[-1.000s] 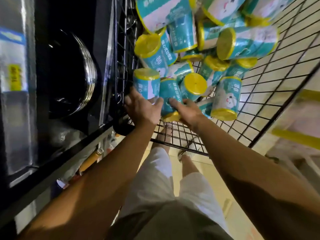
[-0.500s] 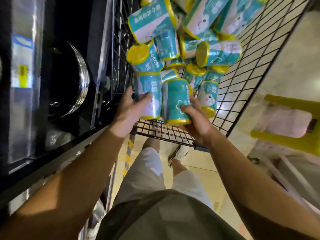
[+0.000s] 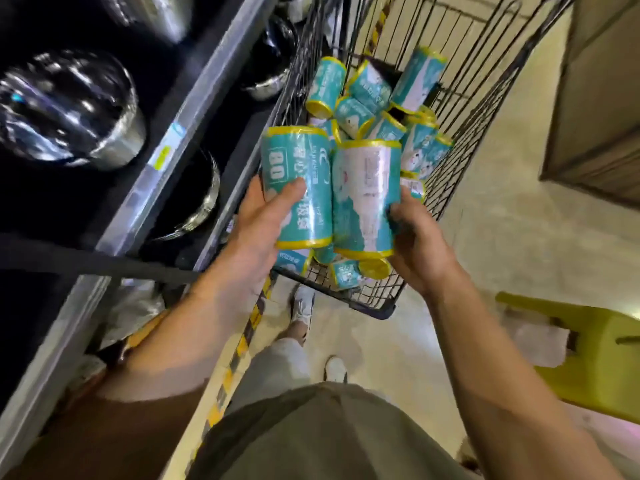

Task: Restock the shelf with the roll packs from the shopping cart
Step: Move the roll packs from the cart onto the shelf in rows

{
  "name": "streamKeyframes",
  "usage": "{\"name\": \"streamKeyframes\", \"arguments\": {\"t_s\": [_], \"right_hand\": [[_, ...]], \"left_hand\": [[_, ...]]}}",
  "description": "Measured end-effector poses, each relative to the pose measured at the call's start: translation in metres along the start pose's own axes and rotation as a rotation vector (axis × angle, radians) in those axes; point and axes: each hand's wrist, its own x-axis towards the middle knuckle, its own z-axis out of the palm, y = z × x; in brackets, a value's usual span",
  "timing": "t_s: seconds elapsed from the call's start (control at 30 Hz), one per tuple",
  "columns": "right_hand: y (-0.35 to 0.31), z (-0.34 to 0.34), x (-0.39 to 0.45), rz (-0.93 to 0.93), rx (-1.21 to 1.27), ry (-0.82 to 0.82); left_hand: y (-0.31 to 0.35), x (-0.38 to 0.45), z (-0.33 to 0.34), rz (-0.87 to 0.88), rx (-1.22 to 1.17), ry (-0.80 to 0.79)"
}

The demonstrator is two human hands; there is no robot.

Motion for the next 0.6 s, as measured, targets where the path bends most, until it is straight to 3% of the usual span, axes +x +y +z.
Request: {"name": "streamKeyframes", "arguments": {"t_s": [0.33,0.43,0.6], "right_hand": [[0.003,0.039,-0.099,-0.075,-0.066,-0.127],[0.004,0.064,-0.116,-0.054,-0.023,-0.152],[0.012,0.119,-0.148,0.018,-0.088,-0.334]], "left_hand": [[-0.005,-0.151,-0.004,0.242,-0.064,0.151],[-0.002,-0.191,-0.015,0.310,-0.090,0.229],[0.005,-0.250,-0.044,0.394,-0.121,0.463]]}}
